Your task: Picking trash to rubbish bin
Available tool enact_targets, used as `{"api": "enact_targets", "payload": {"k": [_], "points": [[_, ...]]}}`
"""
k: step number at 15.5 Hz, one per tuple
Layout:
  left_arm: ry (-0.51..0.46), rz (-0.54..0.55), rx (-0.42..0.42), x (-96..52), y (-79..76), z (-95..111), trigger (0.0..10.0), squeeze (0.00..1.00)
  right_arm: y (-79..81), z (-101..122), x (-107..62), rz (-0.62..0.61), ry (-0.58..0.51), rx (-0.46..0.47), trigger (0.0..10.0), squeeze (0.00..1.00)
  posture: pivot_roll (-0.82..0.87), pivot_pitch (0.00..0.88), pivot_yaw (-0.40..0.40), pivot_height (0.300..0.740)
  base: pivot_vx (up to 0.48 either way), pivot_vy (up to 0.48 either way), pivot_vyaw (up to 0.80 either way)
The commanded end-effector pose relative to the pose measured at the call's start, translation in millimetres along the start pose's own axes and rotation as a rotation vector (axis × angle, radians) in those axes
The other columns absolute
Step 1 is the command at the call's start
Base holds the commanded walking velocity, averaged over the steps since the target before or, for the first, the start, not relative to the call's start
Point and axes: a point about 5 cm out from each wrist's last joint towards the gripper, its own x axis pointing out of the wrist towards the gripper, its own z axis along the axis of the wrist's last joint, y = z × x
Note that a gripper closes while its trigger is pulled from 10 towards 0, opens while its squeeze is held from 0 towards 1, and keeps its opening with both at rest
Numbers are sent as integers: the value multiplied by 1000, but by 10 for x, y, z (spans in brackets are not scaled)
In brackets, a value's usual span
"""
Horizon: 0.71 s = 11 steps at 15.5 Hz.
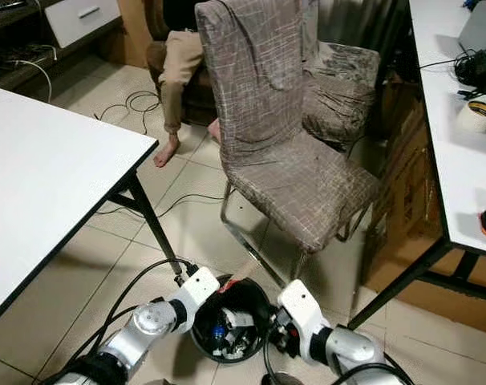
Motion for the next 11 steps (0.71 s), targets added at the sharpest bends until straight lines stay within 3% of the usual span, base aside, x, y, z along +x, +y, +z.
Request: {"api": "enact_targets", "payload": {"k": [1,5,6,7,11], "points": [[-7,-16,-1,24,-29,15,10000,0,3,27,-37,7,9,-4,10000,0,-94,88,-12,740,0,0,0],[-4,-31,-35,52,-60,-4,10000,0,8,24,-64,18,47,-14,10000,0,-96,89,-15,740,0,0,0],[-7,-36,-45,57,-63,-5,10000,800,9,29,-69,18,53,-14,10000,0,-96,89,-15,740,0,0,0],[-16,-41,-63,61,-65,2,10000,1000,6,35,-69,18,57,-15,10000,0,-96,89,-15,740,0,0,0],[-43,-57,-113,62,-70,20,10000,1000,1,44,-64,14,62,-18,10000,0,-94,89,-19,740,0,0,0]]}}
